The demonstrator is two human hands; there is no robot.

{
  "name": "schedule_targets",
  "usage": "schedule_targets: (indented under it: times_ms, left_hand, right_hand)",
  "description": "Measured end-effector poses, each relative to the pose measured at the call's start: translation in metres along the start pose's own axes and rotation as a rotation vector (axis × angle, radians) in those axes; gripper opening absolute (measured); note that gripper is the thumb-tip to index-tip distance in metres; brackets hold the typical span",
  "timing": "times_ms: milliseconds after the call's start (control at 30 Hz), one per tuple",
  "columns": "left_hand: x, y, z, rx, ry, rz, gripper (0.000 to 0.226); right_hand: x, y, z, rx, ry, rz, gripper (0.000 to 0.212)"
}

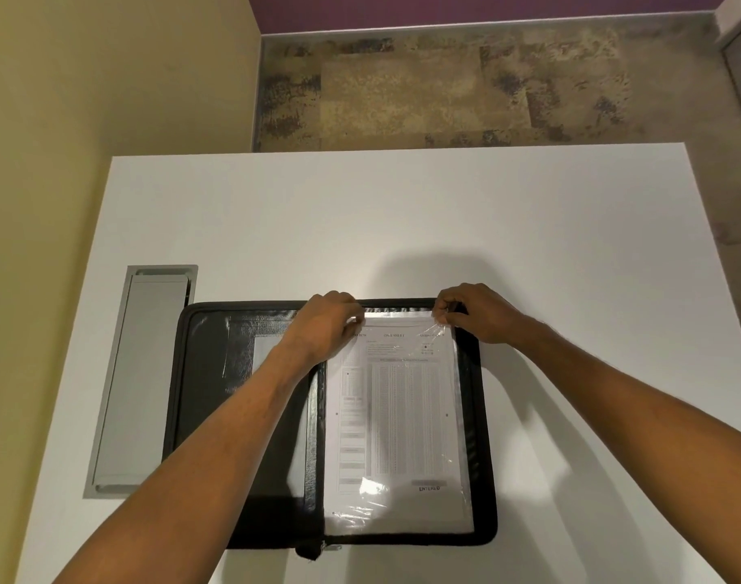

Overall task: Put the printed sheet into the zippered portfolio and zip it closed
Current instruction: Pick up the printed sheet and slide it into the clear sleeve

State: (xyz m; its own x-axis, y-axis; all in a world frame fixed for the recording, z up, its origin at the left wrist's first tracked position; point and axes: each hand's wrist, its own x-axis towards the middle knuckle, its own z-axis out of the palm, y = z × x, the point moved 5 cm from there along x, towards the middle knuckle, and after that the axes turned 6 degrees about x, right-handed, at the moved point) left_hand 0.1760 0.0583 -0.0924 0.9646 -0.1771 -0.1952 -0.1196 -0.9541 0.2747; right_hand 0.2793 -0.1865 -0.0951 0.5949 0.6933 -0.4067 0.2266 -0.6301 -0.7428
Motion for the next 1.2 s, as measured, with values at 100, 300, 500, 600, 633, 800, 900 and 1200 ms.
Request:
schedule_targets:
  times_ms: [100, 300, 500, 600, 633, 800, 900, 1200]
  left_hand:
    - [0.000, -0.002, 0.000, 0.012, 0.013, 0.010, 0.017]
    - [-0.005, -0.001, 0.006, 0.053, 0.034, 0.042, 0.020]
    - [-0.003, -0.009, 0.009, -0.006, -0.015, -0.040, 0.009]
    - [0.001, -0.011, 0.012, -0.007, -0.061, -0.056, 0.011]
    - [0.002, -0.011, 0.013, -0.016, -0.077, -0.056, 0.010]
    - [0.006, -0.013, 0.012, -0.060, -0.145, -0.048, 0.017]
    - [0.006, -0.011, 0.010, -0.077, -0.130, -0.029, 0.018]
    - [0.007, -0.013, 0.014, -0.163, -0.155, -0.022, 0.010]
  right_hand:
    - [0.002, -0.001, -0.001, -0.014, -0.027, -0.020, 0.004]
    - [0.004, 0.000, 0.001, -0.040, -0.059, -0.042, 0.005]
    - [0.000, 0.000, 0.002, -0.059, -0.048, -0.052, 0.008]
    - [0.000, 0.003, 0.005, -0.080, -0.052, -0.050, 0.009]
    - [0.000, 0.004, 0.006, -0.081, -0.057, -0.042, 0.010]
    - [-0.002, 0.003, 0.006, -0.007, -0.047, -0.031, 0.012]
    - [-0.003, 0.003, 0.004, 0.070, -0.021, -0.040, 0.010]
    - [0.001, 0.007, 0.005, -0.019, -0.077, -0.026, 0.006]
